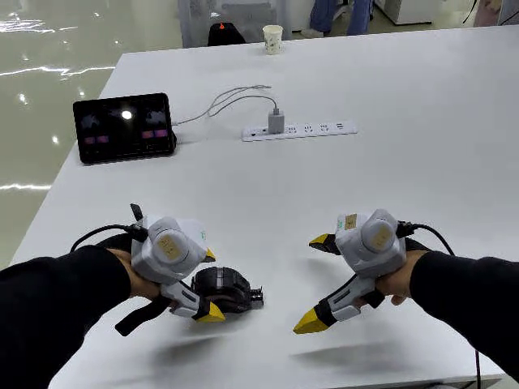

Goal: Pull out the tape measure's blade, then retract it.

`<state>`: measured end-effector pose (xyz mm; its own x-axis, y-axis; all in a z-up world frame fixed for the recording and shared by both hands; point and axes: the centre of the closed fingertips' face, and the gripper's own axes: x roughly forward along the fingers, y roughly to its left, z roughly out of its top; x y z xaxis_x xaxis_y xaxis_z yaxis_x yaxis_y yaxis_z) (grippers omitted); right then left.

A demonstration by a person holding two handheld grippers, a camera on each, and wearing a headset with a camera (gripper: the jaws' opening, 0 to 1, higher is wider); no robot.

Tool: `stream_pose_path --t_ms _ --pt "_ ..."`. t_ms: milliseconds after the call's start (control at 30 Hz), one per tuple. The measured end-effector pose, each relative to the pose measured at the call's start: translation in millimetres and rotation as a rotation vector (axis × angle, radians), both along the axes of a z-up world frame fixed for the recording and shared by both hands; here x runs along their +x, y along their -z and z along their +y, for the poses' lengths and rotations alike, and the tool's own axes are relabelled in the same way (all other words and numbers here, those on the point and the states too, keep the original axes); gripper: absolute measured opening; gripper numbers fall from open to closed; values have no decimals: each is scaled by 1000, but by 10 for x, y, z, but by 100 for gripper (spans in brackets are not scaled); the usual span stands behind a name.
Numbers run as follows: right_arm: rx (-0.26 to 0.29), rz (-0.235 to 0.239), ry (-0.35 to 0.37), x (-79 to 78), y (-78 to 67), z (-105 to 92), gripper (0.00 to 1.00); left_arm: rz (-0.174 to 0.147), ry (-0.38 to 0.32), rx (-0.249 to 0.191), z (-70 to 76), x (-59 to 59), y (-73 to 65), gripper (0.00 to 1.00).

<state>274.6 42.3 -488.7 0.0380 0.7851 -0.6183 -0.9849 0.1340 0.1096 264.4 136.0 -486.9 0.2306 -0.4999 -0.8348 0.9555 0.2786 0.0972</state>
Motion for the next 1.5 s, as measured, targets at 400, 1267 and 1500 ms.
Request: stream_pose_path --t_ms 400,1267,1500 --pt "-6 -36 -60 26 -38 206 87 4 39 33 -46 -32 20 31" --pt "-86 -105 -186 -117 220 556 33 0 27 51 -41 -28 50 31" --pt "-115 -106 -217 -146 294 573 24 -3 23 47 -39 -30 51 31"
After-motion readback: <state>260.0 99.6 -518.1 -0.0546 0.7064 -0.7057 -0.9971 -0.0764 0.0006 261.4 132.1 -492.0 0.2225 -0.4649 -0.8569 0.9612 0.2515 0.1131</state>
